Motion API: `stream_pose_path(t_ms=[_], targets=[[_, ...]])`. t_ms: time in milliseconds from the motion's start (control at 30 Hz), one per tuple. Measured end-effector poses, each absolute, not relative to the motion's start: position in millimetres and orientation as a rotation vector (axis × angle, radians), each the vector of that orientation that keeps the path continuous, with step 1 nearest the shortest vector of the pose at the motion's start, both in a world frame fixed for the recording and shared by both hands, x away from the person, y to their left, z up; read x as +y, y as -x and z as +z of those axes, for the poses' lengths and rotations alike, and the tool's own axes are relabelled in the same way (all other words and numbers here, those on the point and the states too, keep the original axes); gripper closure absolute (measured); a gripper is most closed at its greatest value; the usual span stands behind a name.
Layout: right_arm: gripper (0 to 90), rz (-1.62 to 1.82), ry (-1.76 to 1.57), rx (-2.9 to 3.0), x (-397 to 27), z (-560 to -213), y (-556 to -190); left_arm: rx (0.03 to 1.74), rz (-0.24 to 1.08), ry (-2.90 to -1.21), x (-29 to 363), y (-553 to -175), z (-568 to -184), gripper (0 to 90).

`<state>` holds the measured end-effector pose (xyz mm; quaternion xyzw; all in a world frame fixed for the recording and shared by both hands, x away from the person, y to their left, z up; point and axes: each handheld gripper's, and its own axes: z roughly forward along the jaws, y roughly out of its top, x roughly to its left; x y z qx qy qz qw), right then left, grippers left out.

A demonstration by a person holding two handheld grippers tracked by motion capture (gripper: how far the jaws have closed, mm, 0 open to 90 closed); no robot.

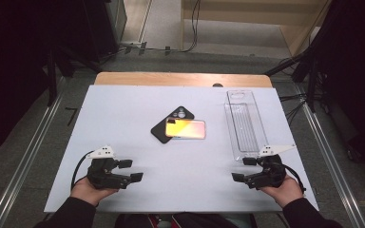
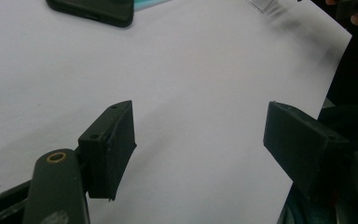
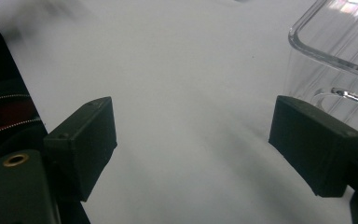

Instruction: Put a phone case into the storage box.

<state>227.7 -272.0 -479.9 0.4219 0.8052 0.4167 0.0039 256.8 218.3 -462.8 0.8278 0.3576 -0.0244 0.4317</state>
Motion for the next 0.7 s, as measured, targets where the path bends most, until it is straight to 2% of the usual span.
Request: stream_pose_path(t_ms=[700], targets=[[13.0,1.318,-1.301,2.512,-272.9,-481.3,-232.4,0.893,-0.055,-2.06,220.4,-257.5,-463.0,25.2]])
